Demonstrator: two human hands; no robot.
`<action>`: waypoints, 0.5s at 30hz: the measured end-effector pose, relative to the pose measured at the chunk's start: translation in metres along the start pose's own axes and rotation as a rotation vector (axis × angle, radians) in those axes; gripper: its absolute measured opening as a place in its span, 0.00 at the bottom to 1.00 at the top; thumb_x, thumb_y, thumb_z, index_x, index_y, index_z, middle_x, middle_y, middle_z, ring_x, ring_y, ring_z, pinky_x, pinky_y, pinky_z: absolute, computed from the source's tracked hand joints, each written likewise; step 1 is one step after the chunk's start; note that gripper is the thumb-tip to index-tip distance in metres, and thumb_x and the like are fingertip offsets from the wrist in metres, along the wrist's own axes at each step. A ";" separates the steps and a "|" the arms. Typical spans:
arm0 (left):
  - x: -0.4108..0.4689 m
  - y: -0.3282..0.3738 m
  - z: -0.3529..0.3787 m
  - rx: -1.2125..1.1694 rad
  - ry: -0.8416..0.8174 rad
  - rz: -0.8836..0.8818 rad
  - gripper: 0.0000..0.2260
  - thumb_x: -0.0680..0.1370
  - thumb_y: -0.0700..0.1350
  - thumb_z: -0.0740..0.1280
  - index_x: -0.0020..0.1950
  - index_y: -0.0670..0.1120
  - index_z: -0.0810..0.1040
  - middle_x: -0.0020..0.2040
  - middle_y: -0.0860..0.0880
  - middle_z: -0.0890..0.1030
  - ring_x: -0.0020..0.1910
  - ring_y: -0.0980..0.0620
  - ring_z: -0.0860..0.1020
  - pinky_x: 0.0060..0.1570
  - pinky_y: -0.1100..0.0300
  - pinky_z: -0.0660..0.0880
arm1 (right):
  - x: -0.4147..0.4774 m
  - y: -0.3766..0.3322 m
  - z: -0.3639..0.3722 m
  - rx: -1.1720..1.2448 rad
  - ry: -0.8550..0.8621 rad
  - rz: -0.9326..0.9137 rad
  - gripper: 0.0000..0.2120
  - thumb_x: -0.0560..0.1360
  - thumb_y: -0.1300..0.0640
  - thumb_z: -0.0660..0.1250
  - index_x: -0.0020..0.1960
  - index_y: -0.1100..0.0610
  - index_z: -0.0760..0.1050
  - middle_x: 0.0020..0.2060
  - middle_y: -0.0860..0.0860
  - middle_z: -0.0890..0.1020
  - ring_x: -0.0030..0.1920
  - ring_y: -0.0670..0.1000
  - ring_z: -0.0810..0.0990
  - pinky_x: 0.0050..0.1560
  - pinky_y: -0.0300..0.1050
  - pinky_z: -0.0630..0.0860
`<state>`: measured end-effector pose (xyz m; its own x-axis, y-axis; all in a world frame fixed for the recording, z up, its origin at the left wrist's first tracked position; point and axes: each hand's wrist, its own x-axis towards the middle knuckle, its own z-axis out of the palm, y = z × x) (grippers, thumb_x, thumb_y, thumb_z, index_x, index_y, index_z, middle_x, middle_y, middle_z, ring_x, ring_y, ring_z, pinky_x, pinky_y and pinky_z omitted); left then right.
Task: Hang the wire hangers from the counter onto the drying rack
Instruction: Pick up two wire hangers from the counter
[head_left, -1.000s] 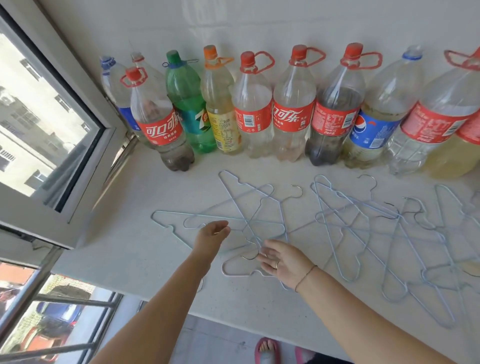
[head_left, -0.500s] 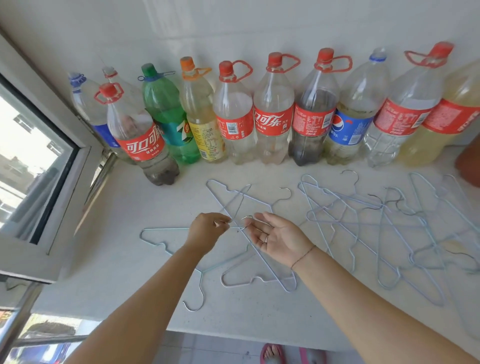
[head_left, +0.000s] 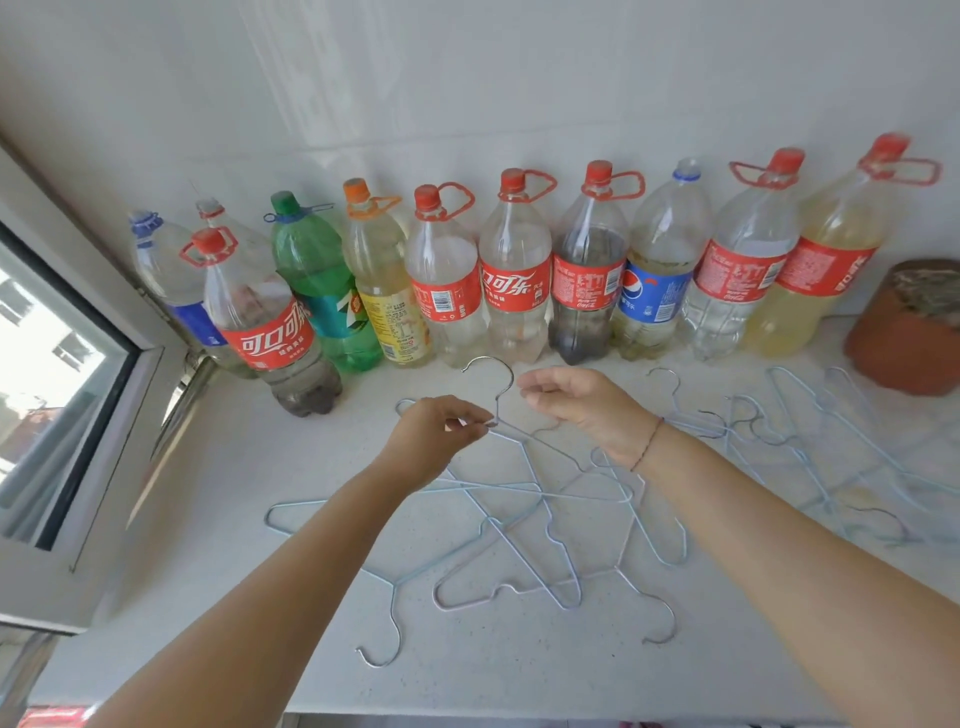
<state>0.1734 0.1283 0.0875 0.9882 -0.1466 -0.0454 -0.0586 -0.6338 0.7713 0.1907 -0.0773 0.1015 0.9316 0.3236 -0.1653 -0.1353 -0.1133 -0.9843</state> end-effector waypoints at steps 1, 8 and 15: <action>0.001 0.007 0.001 -0.010 -0.007 0.020 0.04 0.74 0.43 0.70 0.47 0.49 0.83 0.40 0.58 0.79 0.36 0.62 0.73 0.36 0.76 0.67 | -0.001 -0.005 -0.003 -0.022 -0.041 -0.002 0.10 0.75 0.63 0.65 0.56 0.57 0.76 0.49 0.51 0.80 0.48 0.43 0.77 0.41 0.26 0.71; 0.013 0.037 0.017 -0.020 0.075 0.039 0.05 0.74 0.43 0.70 0.48 0.51 0.82 0.45 0.55 0.79 0.41 0.59 0.74 0.37 0.77 0.66 | -0.011 -0.002 -0.017 0.148 -0.090 0.142 0.07 0.77 0.62 0.62 0.48 0.56 0.78 0.36 0.53 0.83 0.36 0.48 0.80 0.39 0.39 0.72; 0.008 0.051 0.074 -0.253 0.184 -0.181 0.05 0.75 0.49 0.68 0.47 0.48 0.80 0.41 0.51 0.81 0.41 0.55 0.79 0.42 0.68 0.73 | -0.022 0.025 -0.024 0.501 0.022 0.228 0.09 0.77 0.67 0.59 0.46 0.59 0.77 0.30 0.50 0.82 0.32 0.46 0.78 0.37 0.38 0.69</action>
<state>0.1676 0.0388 0.0799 0.9897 0.1045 -0.0983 0.1338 -0.4253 0.8951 0.1746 -0.1095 0.0823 0.8661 0.3229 -0.3817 -0.4735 0.2847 -0.8335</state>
